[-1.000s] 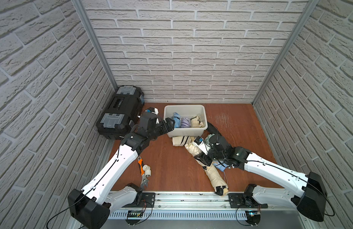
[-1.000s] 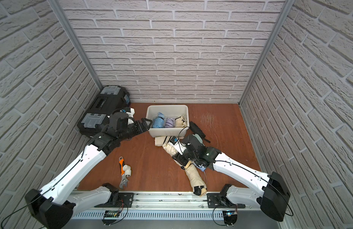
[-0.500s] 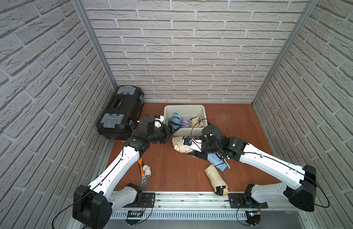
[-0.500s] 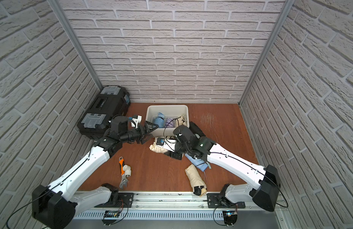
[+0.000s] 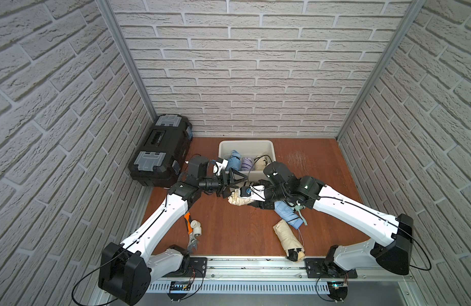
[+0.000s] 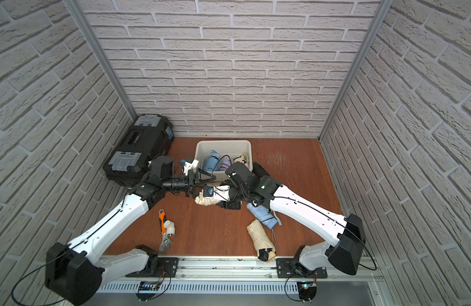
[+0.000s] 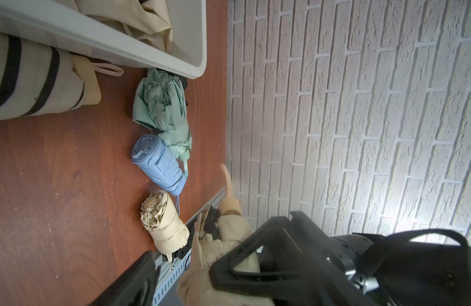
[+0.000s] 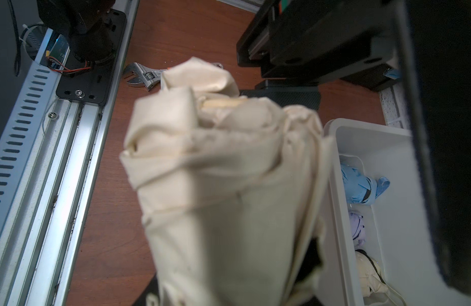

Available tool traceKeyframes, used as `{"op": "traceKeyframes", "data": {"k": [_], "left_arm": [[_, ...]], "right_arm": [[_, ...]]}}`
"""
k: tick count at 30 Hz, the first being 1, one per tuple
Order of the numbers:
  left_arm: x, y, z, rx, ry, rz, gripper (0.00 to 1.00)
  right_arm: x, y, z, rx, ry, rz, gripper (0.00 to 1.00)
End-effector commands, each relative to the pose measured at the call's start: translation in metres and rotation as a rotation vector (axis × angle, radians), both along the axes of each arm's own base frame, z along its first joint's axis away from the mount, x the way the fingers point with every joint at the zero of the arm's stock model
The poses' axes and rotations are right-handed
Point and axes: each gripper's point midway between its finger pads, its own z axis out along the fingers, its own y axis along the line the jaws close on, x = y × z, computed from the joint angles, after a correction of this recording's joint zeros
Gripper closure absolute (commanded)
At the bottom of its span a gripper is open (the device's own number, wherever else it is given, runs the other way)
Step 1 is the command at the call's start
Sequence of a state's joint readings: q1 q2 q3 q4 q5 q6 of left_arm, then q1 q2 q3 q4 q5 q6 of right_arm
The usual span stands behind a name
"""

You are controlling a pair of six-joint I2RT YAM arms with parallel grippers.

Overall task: Put the umbrella into the storage box
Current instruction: Pick up the umbrella from the center of the board.

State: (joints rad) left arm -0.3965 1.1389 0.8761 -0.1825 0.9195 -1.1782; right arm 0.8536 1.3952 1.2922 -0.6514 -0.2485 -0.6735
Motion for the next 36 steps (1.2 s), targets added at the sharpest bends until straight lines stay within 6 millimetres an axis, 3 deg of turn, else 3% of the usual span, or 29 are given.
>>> {"op": "traceKeyframes", "data": {"k": [1, 9, 14, 20, 28, 36], "left_arm": [[-0.012, 0.002, 0.013, -0.056, -0.063, -0.057, 0.04], [-0.013, 0.019, 0.016, -0.098, -0.056, -0.030, 0.05], [-0.021, 0.019, 0.023, -0.115, -0.067, -0.062, 0.08], [-0.032, 0.020, 0.009, -0.073, -0.023, -0.091, 0.15], [-0.037, 0.015, 0.012, -0.079, -0.031, -0.121, 0.17], [-0.041, 0.014, 0.007, -0.069, -0.026, -0.138, 0.34]], "right_arm": [[0.000, 0.010, 0.024, 0.070, -0.039, 0.042, 0.70], [0.006, 0.009, 0.019, 0.083, -0.065, 0.029, 0.72], [0.010, 0.009, 0.018, 0.093, -0.054, 0.008, 0.72], [0.017, 0.016, 0.023, 0.140, -0.030, -0.026, 0.71], [0.022, 0.023, 0.016, 0.121, 0.012, -0.043, 0.71], [0.031, 0.032, 0.017, 0.122, 0.049, -0.072, 0.70]]}}
